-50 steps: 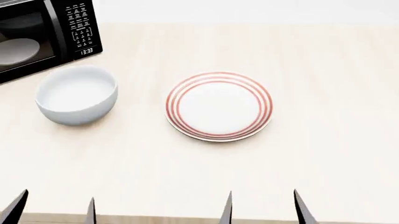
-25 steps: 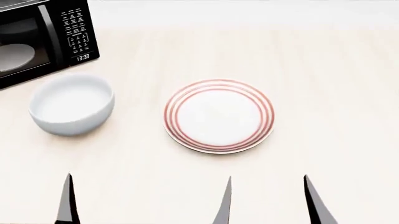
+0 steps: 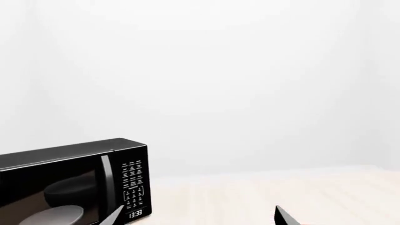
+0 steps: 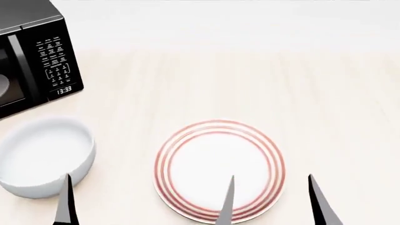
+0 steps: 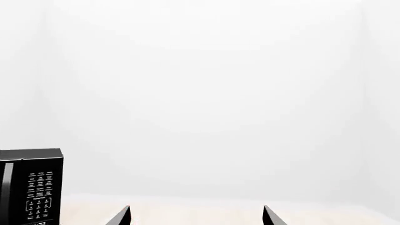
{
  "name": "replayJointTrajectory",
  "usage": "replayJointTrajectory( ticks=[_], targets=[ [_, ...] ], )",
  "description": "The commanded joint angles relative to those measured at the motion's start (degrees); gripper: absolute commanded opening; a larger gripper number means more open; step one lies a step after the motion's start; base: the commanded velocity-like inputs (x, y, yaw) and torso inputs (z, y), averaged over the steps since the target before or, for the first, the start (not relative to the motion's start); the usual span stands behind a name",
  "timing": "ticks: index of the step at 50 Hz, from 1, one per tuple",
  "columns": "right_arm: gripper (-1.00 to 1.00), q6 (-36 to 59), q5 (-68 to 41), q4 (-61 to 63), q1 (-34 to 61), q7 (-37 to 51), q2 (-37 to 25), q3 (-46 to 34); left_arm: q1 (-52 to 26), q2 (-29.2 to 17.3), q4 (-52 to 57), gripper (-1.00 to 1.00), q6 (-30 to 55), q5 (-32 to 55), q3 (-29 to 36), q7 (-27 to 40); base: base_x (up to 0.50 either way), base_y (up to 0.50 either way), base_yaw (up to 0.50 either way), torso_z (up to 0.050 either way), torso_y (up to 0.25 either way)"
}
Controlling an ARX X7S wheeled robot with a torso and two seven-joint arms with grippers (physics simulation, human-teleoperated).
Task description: Pick up the white bowl and put it on the plate.
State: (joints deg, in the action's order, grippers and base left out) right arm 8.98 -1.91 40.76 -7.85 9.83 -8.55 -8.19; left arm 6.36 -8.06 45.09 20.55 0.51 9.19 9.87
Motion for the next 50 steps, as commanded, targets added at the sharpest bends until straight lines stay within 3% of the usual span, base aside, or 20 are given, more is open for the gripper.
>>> replayJointTrajectory(
  ticks=[1,7,16,27,30,36,39,42,50],
  targets=[
    [1.0,-0.3,1.0,-0.2,0.1,-0.3,0.3,0.8,0.4,0.6,-0.1,1.0,-2.3,-0.3,-1.4,0.4,0.5,0.0,0.0,0.0,0.0],
    [1.0,-0.9,0.9,-0.4,0.0,0.2,0.0,0.5,0.4,0.2,-0.2,1.0,-2.1,0.0,-1.2,0.8,0.5,0.0,0.0,0.0,0.0],
    [1.0,-0.7,2.4,-0.7,0.2,1.1,-0.7,-0.4,0.2,-0.3,1.3,1.0,-0.7,0.2,-1.2,1.7,0.0,0.0,0.0,0.0,0.002],
    [1.0,-1.2,1.8,-0.9,0.2,1.6,-1.2,-0.6,-2.1,-2.8,9.8,1.0,10.4,0.3,-3.5,1.8,0.0,0.0,0.0,0.0,0.0],
    [1.0,-0.9,1.5,-0.4,0.2,1.7,-1.4,-0.5,-4.3,-3.2,11.2,1.0,14.6,1.8,-5.6,1.5,0.0,0.0,0.0,0.0,0.0],
    [1.0,-1.0,1.3,-0.7,0.3,1.9,-1.7,-0.7,-15.9,-5.0,14.8,1.0,29.2,5.4,-8.9,0.7,0.0,0.0,0.0,0.0,0.0],
    [1.0,-0.9,1.2,-0.6,0.4,2.0,-1.9,-0.7,-19.8,-9.4,14.9,1.0,31.9,10.0,-9.1,4.5,0.0,0.0,0.0,0.0,0.0],
    [1.0,-1.0,1.2,-0.6,0.4,2.2,-2.1,-0.6,-24.3,-14.4,14.9,1.0,36.2,20.1,-10.8,10.4,0.0,0.0,0.0,0.0,0.0],
    [1.0,-0.9,0.9,-0.3,0.5,2.6,-2.4,-0.8,-32.9,-15.4,11.7,1.0,43.3,27.8,-14.0,12.0,0.0,0.0,0.0,0.0,0.0]
  ],
)
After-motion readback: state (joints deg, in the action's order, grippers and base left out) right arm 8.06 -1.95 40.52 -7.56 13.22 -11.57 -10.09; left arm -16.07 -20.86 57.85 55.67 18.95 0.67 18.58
